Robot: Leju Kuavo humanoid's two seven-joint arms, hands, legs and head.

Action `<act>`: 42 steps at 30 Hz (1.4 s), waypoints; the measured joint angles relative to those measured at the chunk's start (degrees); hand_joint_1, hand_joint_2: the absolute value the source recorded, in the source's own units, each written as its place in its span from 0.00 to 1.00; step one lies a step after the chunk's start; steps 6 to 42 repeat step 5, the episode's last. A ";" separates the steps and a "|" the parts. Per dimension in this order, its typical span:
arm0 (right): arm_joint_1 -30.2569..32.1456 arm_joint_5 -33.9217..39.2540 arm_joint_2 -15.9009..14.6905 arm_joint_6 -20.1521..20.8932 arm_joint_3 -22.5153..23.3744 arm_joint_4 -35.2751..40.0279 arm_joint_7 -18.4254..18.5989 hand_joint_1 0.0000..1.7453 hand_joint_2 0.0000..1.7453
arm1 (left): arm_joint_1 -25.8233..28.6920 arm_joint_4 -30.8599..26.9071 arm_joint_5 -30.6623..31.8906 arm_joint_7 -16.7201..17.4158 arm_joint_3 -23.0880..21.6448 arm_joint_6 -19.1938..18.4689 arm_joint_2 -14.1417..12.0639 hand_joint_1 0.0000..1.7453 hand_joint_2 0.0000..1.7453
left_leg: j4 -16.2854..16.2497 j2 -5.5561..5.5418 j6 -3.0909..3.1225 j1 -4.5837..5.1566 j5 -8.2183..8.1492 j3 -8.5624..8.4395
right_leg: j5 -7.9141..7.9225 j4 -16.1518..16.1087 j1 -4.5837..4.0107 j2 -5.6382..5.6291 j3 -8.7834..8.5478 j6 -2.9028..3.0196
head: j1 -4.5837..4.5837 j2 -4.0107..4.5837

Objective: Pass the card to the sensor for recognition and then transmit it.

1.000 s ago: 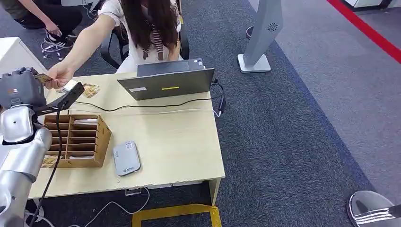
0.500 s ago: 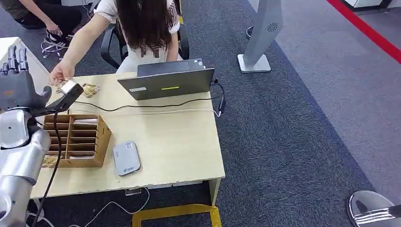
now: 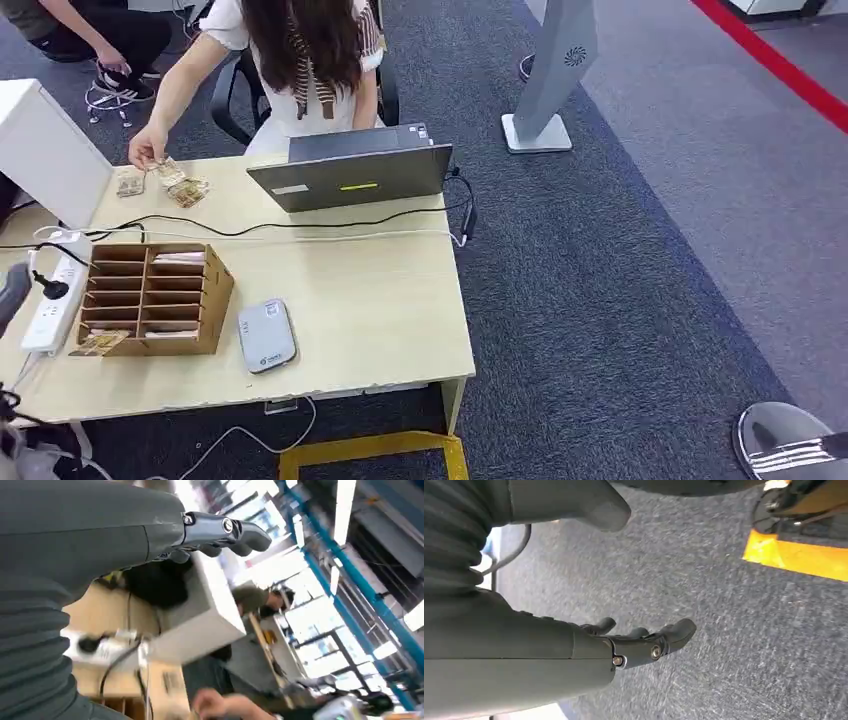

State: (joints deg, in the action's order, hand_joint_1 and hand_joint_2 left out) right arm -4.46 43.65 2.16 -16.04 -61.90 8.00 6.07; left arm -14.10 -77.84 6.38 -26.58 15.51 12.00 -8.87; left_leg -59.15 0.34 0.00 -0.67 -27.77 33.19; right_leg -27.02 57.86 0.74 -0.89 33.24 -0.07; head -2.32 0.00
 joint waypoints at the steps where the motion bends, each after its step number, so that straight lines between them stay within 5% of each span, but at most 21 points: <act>1: 0.18 0.61 0.00 -0.26 0.30 0.00 -0.39 0.00 1.00 | 2.35 -0.37 -9.30 -0.99 4.00 -4.06 0.02 0.00 1.00 | 0.01 0.16 0.06 -0.01 -0.07 -0.06 | 0.00 0.01 0.00 -0.16 -0.04 0.00 | 0.02 0.00; 3: 0.63 1.40 0.00 -0.59 0.85 0.00 -0.94 0.00 1.00 | 6.97 0.36 -21.36 -2.99 12.57 -12.37 0.09 0.00 1.00 | 0.00 0.40 0.07 -0.02 -0.14 -0.23 | -0.05 0.00 0.00 -0.42 0.02 0.04 | 0.11 0.00; 5: 1.02 1.77 0.00 -0.59 1.11 -0.07 -1.11 0.00 1.00 | 9.74 2.41 -23.89 -4.91 21.07 -18.11 0.48 0.00 1.00 | -0.01 0.31 0.08 -0.06 -0.15 -0.17 | -0.13 -0.01 -0.02 -0.34 0.06 0.00 | 0.13 0.00; 42: 1.02 1.77 0.00 -0.59 1.11 -0.07 -1.11 0.00 1.00 | 9.74 2.41 -23.89 -4.91 21.07 -18.11 0.48 0.00 1.00 | -0.01 0.31 0.08 -0.06 -0.15 -0.17 | -0.13 -0.01 -0.02 -0.34 0.06 0.00 | 0.13 0.00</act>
